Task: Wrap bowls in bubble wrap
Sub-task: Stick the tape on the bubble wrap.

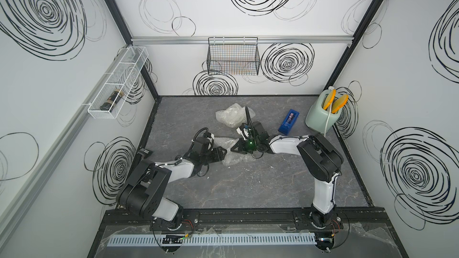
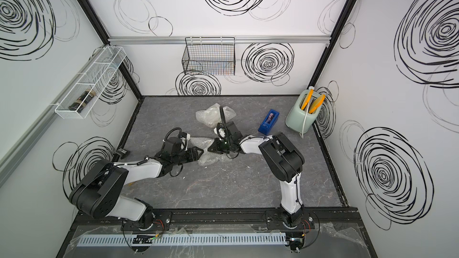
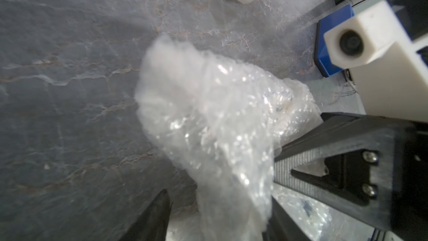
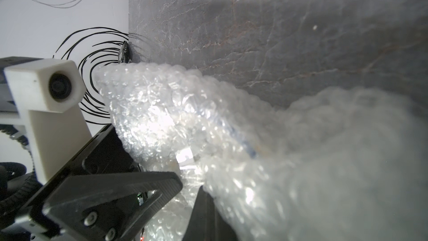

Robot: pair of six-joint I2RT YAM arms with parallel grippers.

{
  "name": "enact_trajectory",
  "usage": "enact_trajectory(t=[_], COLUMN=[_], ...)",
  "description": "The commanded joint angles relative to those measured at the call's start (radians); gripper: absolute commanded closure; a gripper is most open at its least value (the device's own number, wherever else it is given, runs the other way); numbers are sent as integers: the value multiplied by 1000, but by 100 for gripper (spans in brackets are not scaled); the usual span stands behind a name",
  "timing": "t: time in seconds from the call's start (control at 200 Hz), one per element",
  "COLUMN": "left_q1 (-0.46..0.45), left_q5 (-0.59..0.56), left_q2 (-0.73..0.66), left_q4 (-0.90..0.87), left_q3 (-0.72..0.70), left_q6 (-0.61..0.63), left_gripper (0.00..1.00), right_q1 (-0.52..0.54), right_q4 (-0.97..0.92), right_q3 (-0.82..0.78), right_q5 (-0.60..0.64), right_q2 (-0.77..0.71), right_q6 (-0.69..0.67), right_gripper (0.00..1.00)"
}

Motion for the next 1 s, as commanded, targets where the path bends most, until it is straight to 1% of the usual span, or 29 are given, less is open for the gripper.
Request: enact_trajectory(t=[0.0,0.095,0.185,0.295,0.355,0.47,0.625,0.77,0.876,0.996], left_q1=[20,19,16,1,-8,-14,-17,-21,-21,-21], left_q5=[19,33,46,61,66,58,50,39,26,27], left_q2=[-57,-105,-148,-169,-152,-91,26,100,138,173], left_q4=[55,77,105,138,137,125,116,109,106,123], left_q3=[-24,-39,-54,-61,-42,11,86,128,137,143], left_q6=[-13,-14,-15,-10,2,7,18,21,21,21], left_gripper=[32,24,12,0,3,4,3,3,0,7], right_q1=[-10,-10,-10,-10,-10,-10,-10,-10,-10,-10], right_q4=[-57,-61,-70,-74,-73,-77,-83,-90,-95,-97], right_q3=[9,19,26,25,24,25,25,25,25,25], right_q5=[47,46,45,42,42,39,37,37,39,39], right_q2=[24,27,30,30,30,29,26,22,22,23], right_q6=[2,2,-2,-5,-7,-11,-18,-25,-28,-30], right_gripper=[100,100,100,100,100,100,100,100,100,100])
